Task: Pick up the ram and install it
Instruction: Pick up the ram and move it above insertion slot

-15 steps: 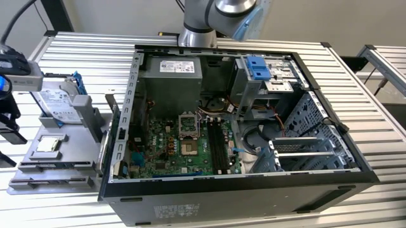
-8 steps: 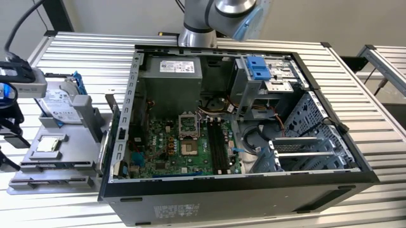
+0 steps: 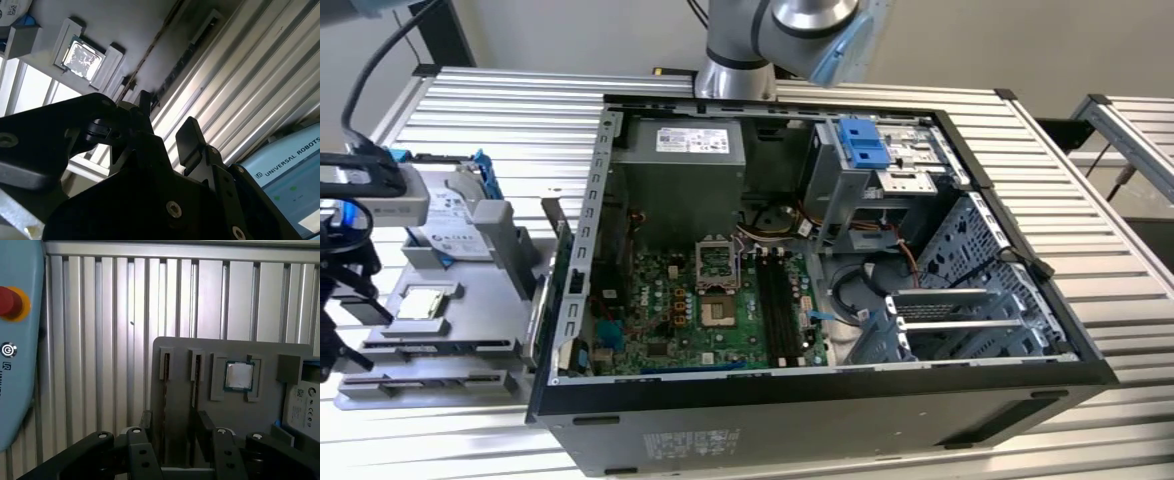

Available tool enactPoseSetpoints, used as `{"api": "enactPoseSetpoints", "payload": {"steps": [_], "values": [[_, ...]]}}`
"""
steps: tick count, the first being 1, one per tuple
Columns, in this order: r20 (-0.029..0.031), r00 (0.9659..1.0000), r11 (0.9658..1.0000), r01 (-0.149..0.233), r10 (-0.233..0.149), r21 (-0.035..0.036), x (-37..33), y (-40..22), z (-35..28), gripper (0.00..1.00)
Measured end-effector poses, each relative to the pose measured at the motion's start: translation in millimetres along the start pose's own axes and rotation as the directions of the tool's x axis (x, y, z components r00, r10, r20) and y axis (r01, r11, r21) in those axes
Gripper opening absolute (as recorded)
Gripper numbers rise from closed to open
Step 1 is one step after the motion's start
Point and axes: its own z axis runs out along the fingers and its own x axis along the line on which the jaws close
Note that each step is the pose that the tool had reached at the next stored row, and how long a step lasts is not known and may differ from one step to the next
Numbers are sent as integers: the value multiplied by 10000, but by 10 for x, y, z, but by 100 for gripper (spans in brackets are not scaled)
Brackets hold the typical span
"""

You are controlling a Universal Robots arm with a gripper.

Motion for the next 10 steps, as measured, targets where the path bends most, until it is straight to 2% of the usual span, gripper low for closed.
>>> {"api": "enactPoseSetpoints", "payload": {"steps": [10], "values": [[2, 10000, 10000, 0, 0, 0, 28, -2, 182, 100]]}}
